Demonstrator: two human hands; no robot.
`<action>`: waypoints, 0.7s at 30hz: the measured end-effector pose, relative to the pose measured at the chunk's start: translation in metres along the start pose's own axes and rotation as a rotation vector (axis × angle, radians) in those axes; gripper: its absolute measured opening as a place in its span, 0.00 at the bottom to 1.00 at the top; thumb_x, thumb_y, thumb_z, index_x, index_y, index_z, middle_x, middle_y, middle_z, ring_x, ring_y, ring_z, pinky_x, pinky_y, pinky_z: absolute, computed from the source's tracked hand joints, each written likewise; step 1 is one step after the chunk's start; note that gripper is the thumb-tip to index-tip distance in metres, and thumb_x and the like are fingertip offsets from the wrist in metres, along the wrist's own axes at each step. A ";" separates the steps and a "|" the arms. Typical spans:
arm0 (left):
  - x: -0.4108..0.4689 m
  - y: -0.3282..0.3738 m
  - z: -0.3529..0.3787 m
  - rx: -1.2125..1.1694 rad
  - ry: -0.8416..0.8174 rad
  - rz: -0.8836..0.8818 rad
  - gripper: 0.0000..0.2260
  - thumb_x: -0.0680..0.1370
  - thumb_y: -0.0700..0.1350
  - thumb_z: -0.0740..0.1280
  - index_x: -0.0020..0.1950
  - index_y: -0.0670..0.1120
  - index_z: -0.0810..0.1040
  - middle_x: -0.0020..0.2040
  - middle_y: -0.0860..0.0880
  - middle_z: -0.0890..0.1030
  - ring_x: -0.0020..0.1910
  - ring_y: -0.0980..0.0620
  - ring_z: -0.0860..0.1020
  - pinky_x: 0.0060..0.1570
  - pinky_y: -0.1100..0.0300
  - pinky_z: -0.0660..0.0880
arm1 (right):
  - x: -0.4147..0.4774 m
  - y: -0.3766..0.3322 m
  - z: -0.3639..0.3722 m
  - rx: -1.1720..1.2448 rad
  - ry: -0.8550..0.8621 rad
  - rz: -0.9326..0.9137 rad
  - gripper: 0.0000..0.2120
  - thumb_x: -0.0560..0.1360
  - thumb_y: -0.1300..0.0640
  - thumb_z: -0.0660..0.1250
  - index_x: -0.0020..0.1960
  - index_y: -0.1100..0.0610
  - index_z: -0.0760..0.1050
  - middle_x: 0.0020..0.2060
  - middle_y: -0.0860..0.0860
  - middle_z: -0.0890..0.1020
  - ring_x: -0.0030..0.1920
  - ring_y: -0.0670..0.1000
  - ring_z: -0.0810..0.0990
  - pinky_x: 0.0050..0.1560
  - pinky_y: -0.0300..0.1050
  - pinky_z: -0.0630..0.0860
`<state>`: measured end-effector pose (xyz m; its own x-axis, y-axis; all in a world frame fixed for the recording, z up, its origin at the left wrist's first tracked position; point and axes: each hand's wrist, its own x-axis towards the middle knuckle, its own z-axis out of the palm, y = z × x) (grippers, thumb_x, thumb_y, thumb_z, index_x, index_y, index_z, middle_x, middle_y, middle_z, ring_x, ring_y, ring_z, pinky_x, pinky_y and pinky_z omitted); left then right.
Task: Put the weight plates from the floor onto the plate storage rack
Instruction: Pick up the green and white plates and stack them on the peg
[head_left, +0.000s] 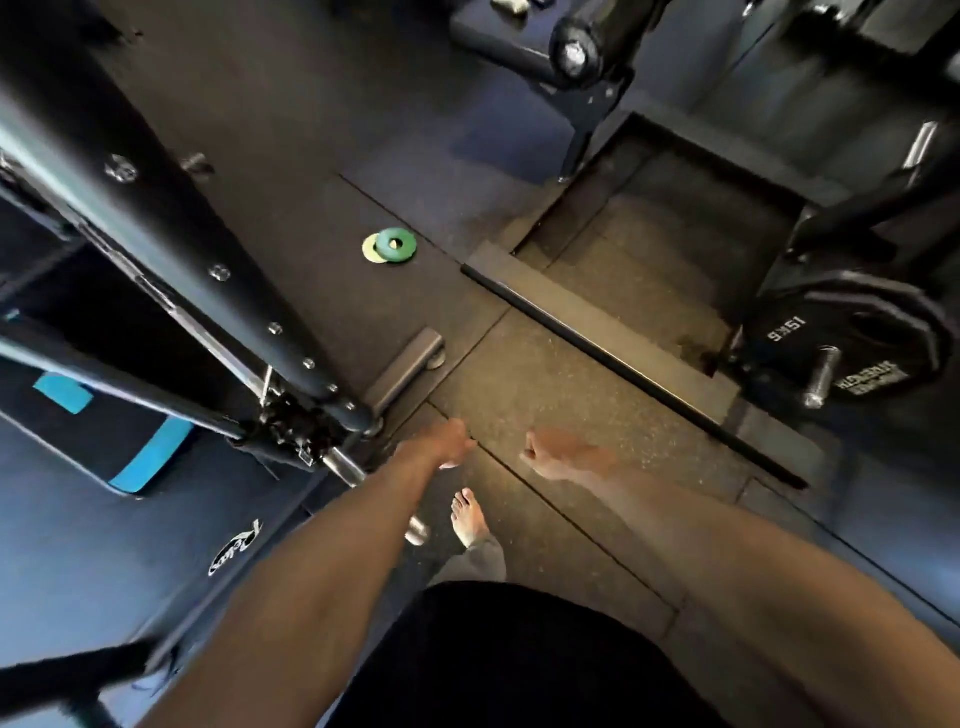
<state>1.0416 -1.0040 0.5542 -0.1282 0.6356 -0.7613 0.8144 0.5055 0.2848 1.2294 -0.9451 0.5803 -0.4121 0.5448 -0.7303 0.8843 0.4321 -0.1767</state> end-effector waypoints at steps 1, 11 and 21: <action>0.010 0.009 -0.020 0.002 0.003 0.007 0.18 0.80 0.52 0.61 0.60 0.40 0.78 0.62 0.38 0.79 0.60 0.40 0.78 0.55 0.53 0.74 | 0.015 0.003 -0.019 -0.001 0.003 0.003 0.17 0.83 0.48 0.57 0.60 0.60 0.75 0.58 0.58 0.79 0.60 0.59 0.78 0.58 0.51 0.73; 0.137 0.032 -0.166 -0.009 -0.005 -0.042 0.16 0.81 0.48 0.60 0.60 0.38 0.78 0.62 0.37 0.79 0.61 0.38 0.77 0.56 0.51 0.73 | 0.177 0.016 -0.159 0.062 0.003 -0.033 0.19 0.81 0.48 0.58 0.34 0.55 0.68 0.29 0.50 0.72 0.33 0.52 0.74 0.40 0.45 0.74; 0.261 0.040 -0.328 -0.234 0.109 -0.237 0.15 0.78 0.49 0.61 0.54 0.39 0.79 0.56 0.37 0.82 0.56 0.37 0.80 0.52 0.49 0.75 | 0.351 0.008 -0.330 -0.081 -0.105 -0.241 0.19 0.83 0.51 0.57 0.60 0.65 0.75 0.58 0.62 0.81 0.58 0.62 0.80 0.53 0.49 0.74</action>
<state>0.8549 -0.6264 0.5577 -0.3678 0.5370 -0.7592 0.6049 0.7582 0.2433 1.0200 -0.5135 0.5401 -0.5801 0.3437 -0.7385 0.7411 0.5988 -0.3035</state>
